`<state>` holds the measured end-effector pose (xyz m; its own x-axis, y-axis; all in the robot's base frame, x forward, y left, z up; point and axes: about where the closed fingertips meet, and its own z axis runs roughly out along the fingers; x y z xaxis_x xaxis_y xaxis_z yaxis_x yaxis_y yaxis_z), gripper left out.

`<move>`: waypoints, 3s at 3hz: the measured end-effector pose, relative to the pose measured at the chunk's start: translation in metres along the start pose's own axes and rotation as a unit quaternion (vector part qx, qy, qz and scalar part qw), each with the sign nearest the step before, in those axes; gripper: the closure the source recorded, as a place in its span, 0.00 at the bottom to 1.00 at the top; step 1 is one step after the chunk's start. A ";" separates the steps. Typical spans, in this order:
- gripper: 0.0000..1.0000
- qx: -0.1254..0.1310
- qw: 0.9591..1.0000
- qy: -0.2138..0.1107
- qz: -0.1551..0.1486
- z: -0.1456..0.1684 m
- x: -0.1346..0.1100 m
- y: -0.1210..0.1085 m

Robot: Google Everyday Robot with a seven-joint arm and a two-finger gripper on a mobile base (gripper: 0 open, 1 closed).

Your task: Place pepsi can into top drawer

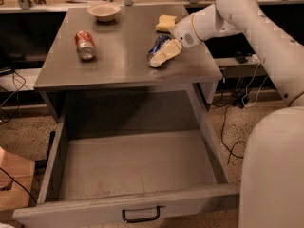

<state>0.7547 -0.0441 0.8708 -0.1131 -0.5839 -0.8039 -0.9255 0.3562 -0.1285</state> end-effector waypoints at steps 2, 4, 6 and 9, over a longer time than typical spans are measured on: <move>0.13 -0.012 1.000 -0.013 0.023 0.031 0.010 -0.014; 0.50 -0.005 1.000 -0.021 0.010 0.019 -0.004 -0.002; 0.97 -0.019 0.999 -0.037 -0.023 -0.007 -0.022 0.037; 0.98 -0.137 0.986 -0.037 -0.091 -0.075 0.008 0.206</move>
Offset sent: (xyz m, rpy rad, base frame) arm 0.0330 0.0097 -0.0277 0.0596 0.0462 -0.0125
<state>0.5358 -0.0298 0.8818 0.0802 -0.5613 -0.8237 -0.9921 0.0348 -0.1204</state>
